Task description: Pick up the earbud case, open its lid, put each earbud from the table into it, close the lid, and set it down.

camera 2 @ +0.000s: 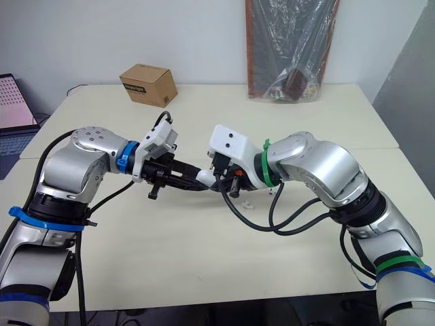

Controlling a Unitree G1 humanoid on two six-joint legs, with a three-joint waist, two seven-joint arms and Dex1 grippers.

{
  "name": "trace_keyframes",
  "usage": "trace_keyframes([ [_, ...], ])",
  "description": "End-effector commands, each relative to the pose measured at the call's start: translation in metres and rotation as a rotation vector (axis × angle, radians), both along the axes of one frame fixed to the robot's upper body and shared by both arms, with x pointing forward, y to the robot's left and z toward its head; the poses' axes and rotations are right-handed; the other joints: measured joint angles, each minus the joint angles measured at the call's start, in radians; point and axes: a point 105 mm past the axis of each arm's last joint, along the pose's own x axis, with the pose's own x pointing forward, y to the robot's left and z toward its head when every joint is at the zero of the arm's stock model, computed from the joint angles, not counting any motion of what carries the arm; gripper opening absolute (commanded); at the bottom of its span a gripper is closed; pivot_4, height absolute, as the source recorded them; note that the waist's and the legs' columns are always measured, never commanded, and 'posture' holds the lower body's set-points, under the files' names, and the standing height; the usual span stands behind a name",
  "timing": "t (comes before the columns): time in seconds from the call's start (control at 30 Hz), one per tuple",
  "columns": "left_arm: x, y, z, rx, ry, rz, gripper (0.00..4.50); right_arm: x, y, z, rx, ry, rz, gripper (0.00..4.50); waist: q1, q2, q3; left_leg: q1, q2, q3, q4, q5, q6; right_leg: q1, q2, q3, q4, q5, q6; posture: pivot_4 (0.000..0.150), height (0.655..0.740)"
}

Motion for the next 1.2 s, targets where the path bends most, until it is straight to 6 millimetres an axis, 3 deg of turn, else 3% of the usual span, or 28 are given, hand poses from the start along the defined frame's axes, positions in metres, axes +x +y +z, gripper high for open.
trace_keyframes([
  [0.03, -0.010, -0.010, 0.008, 0.002, -0.029, -0.079, 0.81, -0.009, 0.009, 0.012, 0.026, -0.055, 0.063, 0.77, -0.001, 0.000, 0.000, 0.000, 0.000, 0.000, 0.000, 0.000, 0.000, 0.000, 0.000, 0.000, 0.000, 0.000, 0.000, 0.150, 0.7400],
  [0.33, -0.011, -0.009, 0.001, 0.037, -0.041, -0.078, 0.81, -0.012, 0.016, 0.013, 0.021, -0.056, 0.108, 0.77, -0.007, 0.000, 0.000, 0.000, 0.000, 0.000, 0.000, 0.000, 0.000, 0.000, 0.000, 0.000, 0.000, 0.000, 0.000, 0.150, 0.7400],
  [0.77, -0.005, -0.008, 0.007, -0.029, -0.071, -0.032, 0.81, -0.016, 0.018, 0.013, 0.029, -0.029, 0.133, 0.77, -0.007, 0.000, 0.000, 0.000, 0.000, 0.000, 0.001, 0.000, 0.000, 0.000, 0.000, 0.000, 0.001, 0.000, 0.000, 0.150, 0.7400],
  [0.8, -0.005, -0.008, 0.008, -0.040, -0.076, -0.031, 0.81, -0.017, 0.017, 0.014, 0.034, -0.022, 0.139, 1.52, -0.007, 0.000, 0.000, 0.000, 0.000, 0.000, 0.001, 0.000, 0.000, 0.000, 0.000, 0.000, 0.001, 0.000, 0.000, 0.150, 0.7400],
  [0.93, -0.001, -0.006, 0.009, -0.074, -0.091, -0.011, 0.81, -0.016, 0.015, 0.019, 0.052, -0.031, 0.129, 2.81, -0.008, 0.000, 0.000, 0.000, 0.000, -0.001, 0.001, 0.000, 0.000, 0.000, 0.000, 0.000, 0.001, 0.000, 0.000, 0.150, 0.7400],
  [1.2, 0.003, 0.000, 0.005, -0.223, -0.122, 0.063, 0.81, -0.016, -0.004, 0.025, 0.116, -0.003, 0.076, 2.81, -0.007, 0.000, 0.000, 0.000, 0.000, -0.001, 0.002, 0.000, 0.000, 0.001, -0.001, -0.001, 0.001, 0.000, 0.000, 0.150, 0.7400],
])
